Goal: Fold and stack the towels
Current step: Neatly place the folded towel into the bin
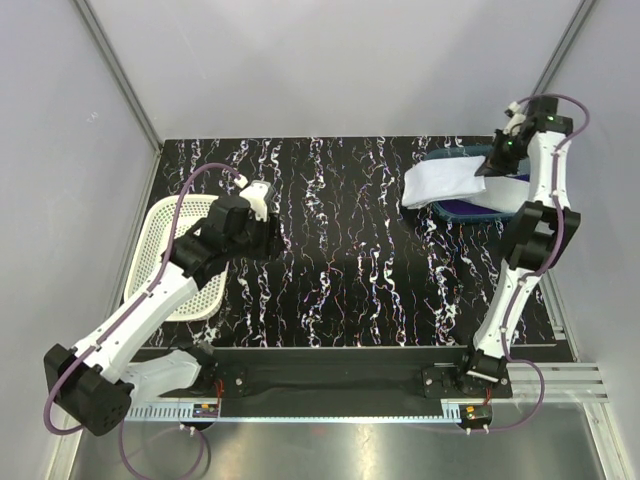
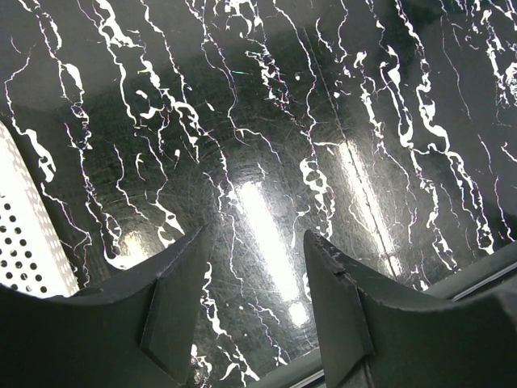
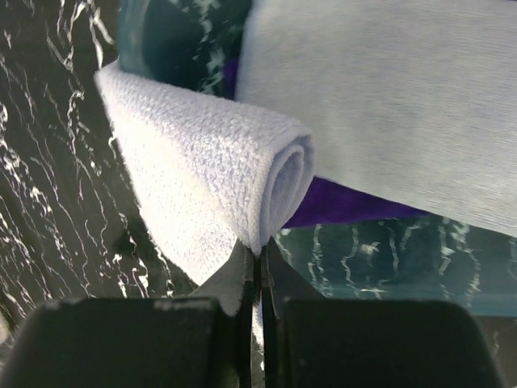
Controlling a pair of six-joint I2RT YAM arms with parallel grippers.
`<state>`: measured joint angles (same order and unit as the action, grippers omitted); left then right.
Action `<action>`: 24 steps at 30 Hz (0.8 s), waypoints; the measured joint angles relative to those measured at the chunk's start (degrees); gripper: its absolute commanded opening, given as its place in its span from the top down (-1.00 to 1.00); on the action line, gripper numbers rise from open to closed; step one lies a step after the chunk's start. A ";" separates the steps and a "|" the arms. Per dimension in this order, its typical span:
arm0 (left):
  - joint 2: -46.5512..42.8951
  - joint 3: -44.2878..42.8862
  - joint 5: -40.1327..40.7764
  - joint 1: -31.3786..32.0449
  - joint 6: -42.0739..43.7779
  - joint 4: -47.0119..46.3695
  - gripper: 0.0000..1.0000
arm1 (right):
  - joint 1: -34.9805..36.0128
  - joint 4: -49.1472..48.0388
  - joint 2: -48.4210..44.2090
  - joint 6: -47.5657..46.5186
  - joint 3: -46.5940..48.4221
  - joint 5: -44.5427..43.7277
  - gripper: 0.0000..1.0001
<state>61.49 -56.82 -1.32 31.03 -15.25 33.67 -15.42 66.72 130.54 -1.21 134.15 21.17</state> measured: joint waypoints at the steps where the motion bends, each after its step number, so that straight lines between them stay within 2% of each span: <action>1: 0.15 -0.02 -0.02 0.00 0.04 -0.02 -0.12 | -0.94 0.00 0.00 0.09 0.13 0.24 1.00; 6: 0.87 -0.02 -0.39 -0.04 0.22 0.13 -0.12 | -5.84 0.07 0.17 1.07 1.31 0.90 1.00; 15: 2.16 -0.02 -1.11 -0.04 0.31 0.13 -0.13 | -10.25 0.37 3.43 1.73 8.87 0.50 1.00; 18: 2.47 -0.02 -1.25 -0.04 0.31 0.15 -0.13 | -11.30 0.35 4.50 2.19 9.11 0.42 0.52; 19: 2.51 -0.02 -1.27 -0.04 0.33 0.15 -0.13 | -11.67 0.33 5.16 2.43 9.44 0.07 0.02; 21: 2.67 -0.02 -1.27 -0.04 0.37 0.13 -0.13 | -12.44 0.39 7.34 2.97 11.15 -1.25 -0.34; 23: 2.91 -0.02 -1.27 -0.04 0.42 0.17 -0.13 | -13.05 0.46 9.49 3.17 13.14 -2.60 -0.54; 24: 3.08 -0.04 -1.27 -0.04 0.44 0.20 -0.13 | -13.25 0.42 10.43 3.21 13.97 -3.21 -0.58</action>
<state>64.58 -56.86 -2.59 30.98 -14.81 33.87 -28.67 67.13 140.97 2.00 148.11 17.96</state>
